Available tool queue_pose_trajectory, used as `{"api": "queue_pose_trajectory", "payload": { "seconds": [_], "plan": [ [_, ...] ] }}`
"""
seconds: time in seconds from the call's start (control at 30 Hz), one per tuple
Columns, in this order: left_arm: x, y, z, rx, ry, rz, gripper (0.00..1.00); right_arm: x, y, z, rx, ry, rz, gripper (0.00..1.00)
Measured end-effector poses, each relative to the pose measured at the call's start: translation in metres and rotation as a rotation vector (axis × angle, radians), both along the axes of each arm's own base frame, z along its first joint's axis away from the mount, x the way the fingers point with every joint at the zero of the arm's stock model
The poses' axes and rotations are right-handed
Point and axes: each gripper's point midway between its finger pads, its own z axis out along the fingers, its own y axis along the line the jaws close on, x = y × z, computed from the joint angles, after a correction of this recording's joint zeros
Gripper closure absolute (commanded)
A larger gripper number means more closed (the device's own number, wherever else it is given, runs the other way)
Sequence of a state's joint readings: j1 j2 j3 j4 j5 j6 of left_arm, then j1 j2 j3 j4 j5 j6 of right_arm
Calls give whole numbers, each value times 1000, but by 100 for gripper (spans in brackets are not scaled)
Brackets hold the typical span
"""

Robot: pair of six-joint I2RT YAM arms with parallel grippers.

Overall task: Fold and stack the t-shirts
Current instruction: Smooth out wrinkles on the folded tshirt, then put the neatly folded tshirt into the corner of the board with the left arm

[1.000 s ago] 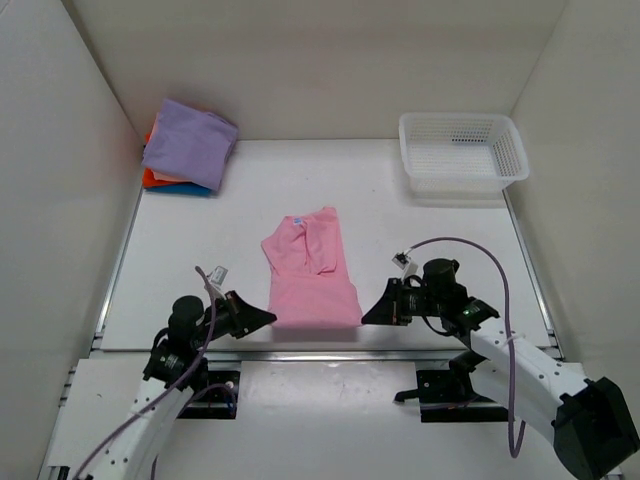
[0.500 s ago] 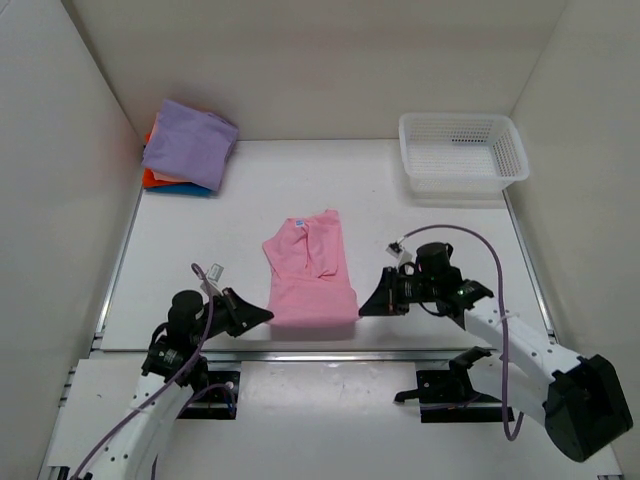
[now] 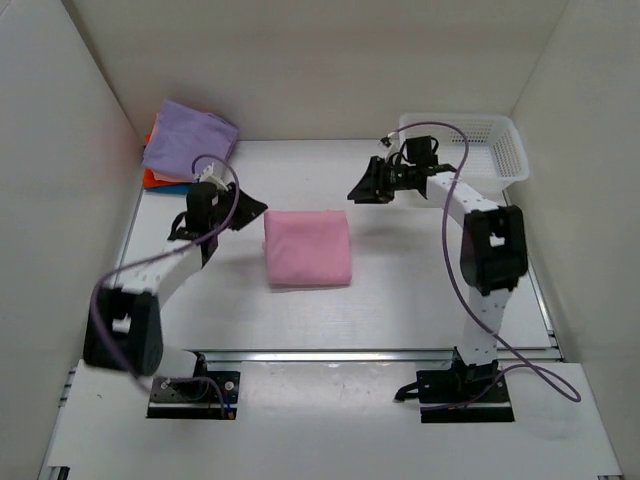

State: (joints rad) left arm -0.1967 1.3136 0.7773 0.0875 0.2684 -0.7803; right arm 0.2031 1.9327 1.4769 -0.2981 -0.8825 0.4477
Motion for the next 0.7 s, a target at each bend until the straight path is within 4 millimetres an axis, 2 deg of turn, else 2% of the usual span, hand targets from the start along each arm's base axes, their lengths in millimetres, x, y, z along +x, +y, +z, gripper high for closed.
{"api": "queue_pose_trajectory", "payload": {
  "seconds": [0.07, 0.1, 0.17, 0.2, 0.3, 0.53, 0.7],
  "plan": [
    [48, 19, -31, 37, 39, 48, 50, 37, 0, -23, -25, -8, -10, 56],
    [65, 28, -49, 43, 67, 69, 48, 49, -2, -36, -39, -2, -17, 56],
    [83, 43, -81, 34, 115, 94, 44, 60, -6, -57, -68, 28, -26, 55],
    [83, 50, -96, 27, 145, 107, 41, 61, -7, -65, -82, 40, -30, 55],
    [69, 57, -119, 30, 199, 118, 39, 52, -9, -74, -107, 64, -33, 55],
    [28, 30, -111, 47, 160, 4, 35, 17, -13, -65, -118, 62, -33, 55],
    [7, 13, -128, 76, 204, -61, 30, -4, -16, -68, -116, 71, -36, 58]
  ]
}}
